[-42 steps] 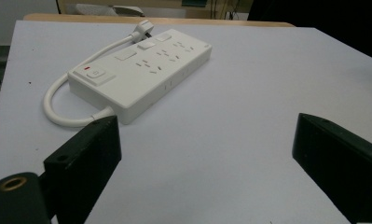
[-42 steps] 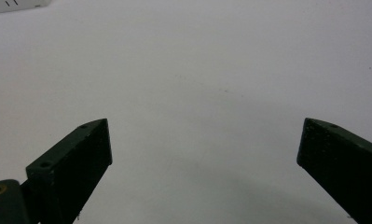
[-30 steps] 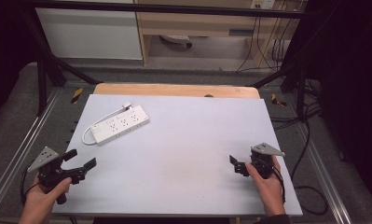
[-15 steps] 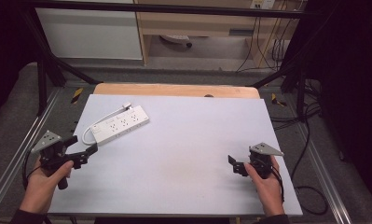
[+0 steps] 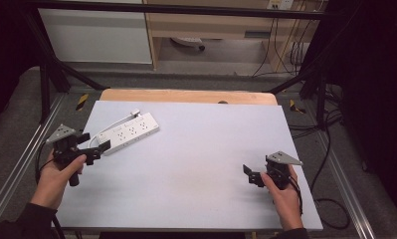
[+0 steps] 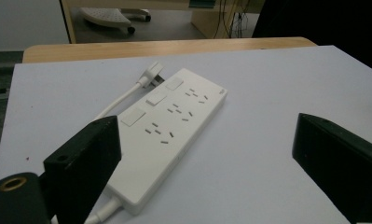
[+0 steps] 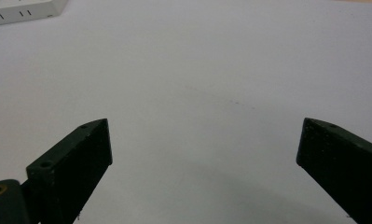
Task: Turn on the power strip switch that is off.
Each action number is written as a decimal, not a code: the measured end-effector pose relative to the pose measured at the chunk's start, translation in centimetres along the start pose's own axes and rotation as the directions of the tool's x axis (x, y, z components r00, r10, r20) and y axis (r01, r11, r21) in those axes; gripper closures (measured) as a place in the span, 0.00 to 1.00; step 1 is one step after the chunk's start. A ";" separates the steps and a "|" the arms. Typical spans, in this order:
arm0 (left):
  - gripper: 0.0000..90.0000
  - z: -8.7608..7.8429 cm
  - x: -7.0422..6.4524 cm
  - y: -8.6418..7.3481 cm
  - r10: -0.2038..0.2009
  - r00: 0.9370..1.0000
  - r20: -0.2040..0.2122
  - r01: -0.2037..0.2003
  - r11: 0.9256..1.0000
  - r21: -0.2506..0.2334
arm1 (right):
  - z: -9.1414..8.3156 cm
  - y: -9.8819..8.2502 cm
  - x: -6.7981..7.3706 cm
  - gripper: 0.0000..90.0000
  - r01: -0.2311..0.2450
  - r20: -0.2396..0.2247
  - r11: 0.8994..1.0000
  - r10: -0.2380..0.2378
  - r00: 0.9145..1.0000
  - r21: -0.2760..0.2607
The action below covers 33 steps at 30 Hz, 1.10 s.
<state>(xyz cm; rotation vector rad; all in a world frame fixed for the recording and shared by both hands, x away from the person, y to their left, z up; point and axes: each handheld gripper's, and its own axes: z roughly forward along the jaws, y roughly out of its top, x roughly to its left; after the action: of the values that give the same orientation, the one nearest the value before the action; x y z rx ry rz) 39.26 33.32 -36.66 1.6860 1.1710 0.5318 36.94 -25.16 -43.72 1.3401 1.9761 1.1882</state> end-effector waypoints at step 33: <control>0.09 3.4 -1.5 3.8 0.067 0.998 -0.014 -0.067 0.997 -0.031 | -0.3 -0.4 -0.2 0.04 -0.022 0.005 1.000 0.022 1.000 0.007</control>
<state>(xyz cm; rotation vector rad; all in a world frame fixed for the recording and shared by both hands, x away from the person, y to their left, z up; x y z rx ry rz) 42.94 30.23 -34.50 1.7015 1.1127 0.6008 36.62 -25.50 -43.91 1.3701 1.9687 1.1877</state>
